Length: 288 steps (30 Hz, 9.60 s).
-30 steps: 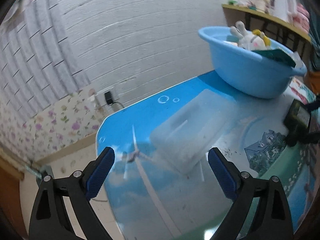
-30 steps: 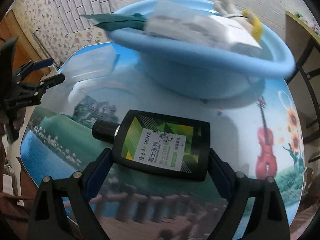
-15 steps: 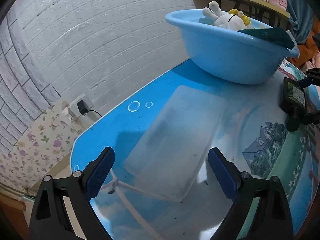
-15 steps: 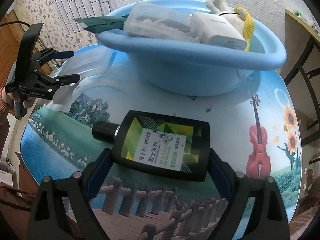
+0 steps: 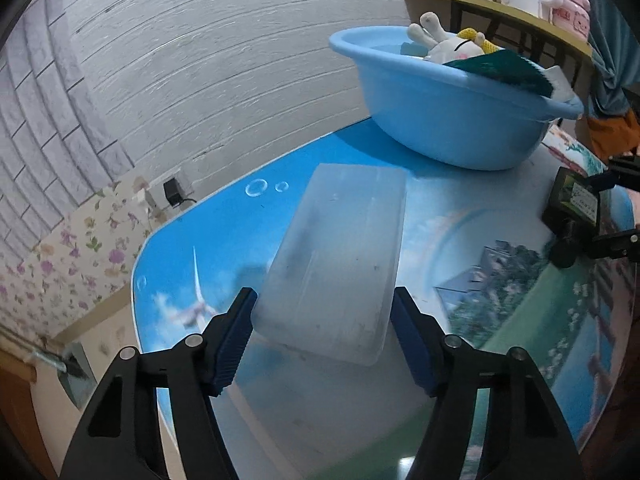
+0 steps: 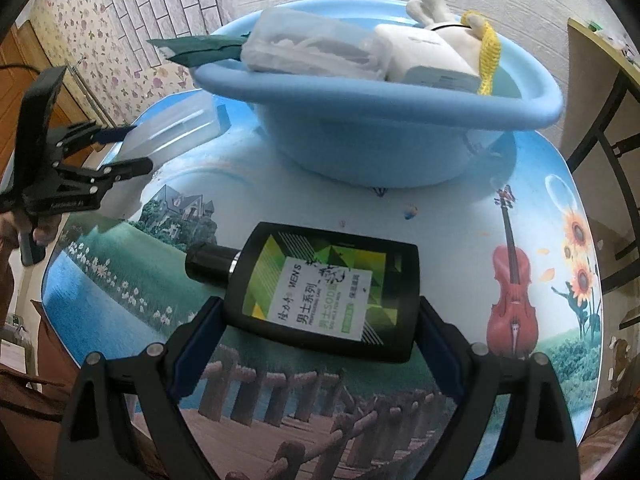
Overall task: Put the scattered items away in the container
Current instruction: 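Grasp the black bottle with right while left grasps the clear plastic box, then lift the clear box with left while right carries the black bottle toward the basin, then lower the box and bottle into the basin and open both grippers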
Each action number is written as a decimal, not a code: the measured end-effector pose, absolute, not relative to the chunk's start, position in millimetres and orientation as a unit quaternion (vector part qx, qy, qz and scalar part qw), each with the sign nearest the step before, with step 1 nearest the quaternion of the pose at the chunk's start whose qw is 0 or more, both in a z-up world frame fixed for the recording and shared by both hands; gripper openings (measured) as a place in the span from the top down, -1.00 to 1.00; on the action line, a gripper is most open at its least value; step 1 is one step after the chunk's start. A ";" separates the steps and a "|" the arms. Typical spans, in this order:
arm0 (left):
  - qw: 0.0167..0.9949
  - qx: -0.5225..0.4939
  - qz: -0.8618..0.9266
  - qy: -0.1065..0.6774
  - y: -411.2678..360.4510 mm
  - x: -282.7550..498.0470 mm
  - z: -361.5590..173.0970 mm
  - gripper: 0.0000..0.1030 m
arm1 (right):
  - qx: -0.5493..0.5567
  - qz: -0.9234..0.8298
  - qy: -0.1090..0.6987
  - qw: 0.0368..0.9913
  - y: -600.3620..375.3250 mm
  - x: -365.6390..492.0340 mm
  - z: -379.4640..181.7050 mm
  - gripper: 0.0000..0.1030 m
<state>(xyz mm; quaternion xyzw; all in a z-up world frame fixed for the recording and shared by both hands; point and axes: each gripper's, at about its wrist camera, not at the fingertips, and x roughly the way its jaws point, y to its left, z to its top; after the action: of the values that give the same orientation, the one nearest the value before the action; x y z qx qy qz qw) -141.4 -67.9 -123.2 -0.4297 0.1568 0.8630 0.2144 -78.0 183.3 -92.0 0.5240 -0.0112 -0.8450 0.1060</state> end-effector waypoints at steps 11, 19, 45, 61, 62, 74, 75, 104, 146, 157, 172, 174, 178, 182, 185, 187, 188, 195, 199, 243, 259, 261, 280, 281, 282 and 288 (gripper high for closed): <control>0.126 -0.446 0.884 0.052 -59.9 -102.0 -109.7 -0.29 | 0.521 -0.849 -0.021 0.089 198.7 -66.7 -89.9 -0.79; 0.091 -0.449 0.888 0.030 -52.6 -77.3 -102.6 -0.28 | 0.514 -0.853 -0.023 0.088 200.4 -51.8 -90.2 -0.78; 0.019 -0.458 0.888 -0.018 -51.5 -28.5 -100.2 -0.26 | 0.495 -0.865 -0.031 0.077 206.8 -39.7 -85.2 -0.77; 0.029 -0.471 0.882 -0.014 -47.2 -42.2 -112.4 -0.26 | 0.495 -0.865 -0.022 0.073 201.8 -49.1 -89.4 -0.78; 0.030 -0.472 0.881 -0.014 -46.9 -43.4 -113.5 -0.26 | 0.495 -0.866 -0.021 0.072 201.7 -49.9 -89.3 -0.78; 0.041 -0.483 0.875 -0.010 -43.7 -58.6 -126.3 -0.30 | 0.492 -0.866 -0.018 0.085 202.1 -61.1 -95.4 -0.86; 0.041 -0.483 0.875 -0.009 -43.5 -59.7 -126.7 -0.31 | 0.491 -0.867 -0.012 0.085 200.9 -62.1 -96.0 -0.86; 0.049 -0.469 0.881 0.018 -34.2 -79.8 -136.2 -0.99 | 0.463 -0.884 0.009 0.069 199.1 -86.5 -105.7 -1.00; 0.087 -0.419 0.904 0.024 -18.3 -38.2 -110.0 -0.19 | 0.456 -0.883 0.020 0.106 194.1 -47.0 -89.0 -0.86; 0.086 -0.422 0.902 0.033 -16.3 -35.4 -113.1 -0.19 | 0.475 -0.875 0.036 0.088 190.6 -52.6 -96.8 -0.88; 0.085 -0.425 0.901 0.023 -18.9 -33.6 -109.0 -0.19 | 0.470 -0.878 0.014 0.091 194.7 -55.8 -92.8 -0.85; 0.088 -0.422 0.902 0.019 -19.8 -32.7 -104.1 -0.19 | 0.459 -0.883 0.019 0.096 193.9 -53.0 -85.6 -0.85; 0.089 -0.415 0.905 0.013 -20.9 -31.8 -93.1 -0.19 | 0.443 -0.890 0.016 0.108 191.8 -49.8 -69.7 -0.84; 0.088 -0.402 0.911 0.009 -23.5 -30.2 -78.0 -0.19 | 0.422 -0.897 0.017 0.132 187.0 -47.4 -49.1 -0.84; 0.085 -0.392 0.916 0.012 -26.5 -29.9 -64.2 -0.19 | 0.403 -0.902 0.010 0.153 182.4 -45.2 -32.2 -0.84; 0.085 -0.386 0.919 0.009 -28.9 -29.3 -56.3 -0.19 | 0.390 -0.905 0.006 0.168 178.3 -43.4 -20.0 -0.84; 0.085 -0.382 0.920 0.005 -31.1 -29.2 -49.8 -0.19 | 0.385 -0.907 0.007 0.173 176.5 -42.6 -15.1 -0.84; 0.081 -0.361 0.929 0.006 -32.0 -34.1 -20.7 -0.19 | 0.342 -0.919 0.000 0.197 171.1 -37.1 17.9 -0.84; 0.089 -0.354 0.931 0.005 -26.8 -40.3 -10.9 -0.19 | 0.331 -0.923 -0.009 0.195 176.9 -42.8 27.6 -0.84; 0.179 -0.369 0.910 0.054 71.5 -183.9 -36.0 -0.19 | 0.366 -0.924 -0.031 0.104 242.7 -156.9 -5.2 -0.84; 0.182 -0.378 0.906 0.056 81.6 -190.4 -44.6 -0.22 | 0.374 -0.920 -0.032 0.110 247.4 -162.6 -16.5 -0.79; 0.182 -0.374 0.908 0.056 81.2 -187.7 -41.5 -0.24 | 0.373 -0.921 -0.032 0.110 246.6 -160.9 -14.6 -0.79; 0.153 -0.353 0.922 0.044 59.4 -138.8 -7.1 -0.50 | 0.354 -0.931 -0.036 0.085 245.0 -122.2 11.5 -0.79; 0.152 -0.353 0.922 0.042 57.8 -137.0 -5.7 -0.51 | 0.355 -0.930 -0.040 0.083 245.6 -120.4 12.4 -0.79; 0.148 -0.354 0.922 0.041 55.4 -133.4 -4.1 -0.53 | 0.357 -0.930 -0.046 0.080 246.3 -118.1 13.4 -0.79; 0.135 -0.376 0.916 0.030 44.6 -117.6 -0.4 -0.69 | 0.363 -0.928 -0.054 0.061 246.4 -107.3 18.6 -0.80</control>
<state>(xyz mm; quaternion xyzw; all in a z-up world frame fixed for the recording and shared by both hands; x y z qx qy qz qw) -117.6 44.6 -0.4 -0.3761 0.0303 0.9162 0.1347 -107.3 246.4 18.6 0.3626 -0.0535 -0.9284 0.0611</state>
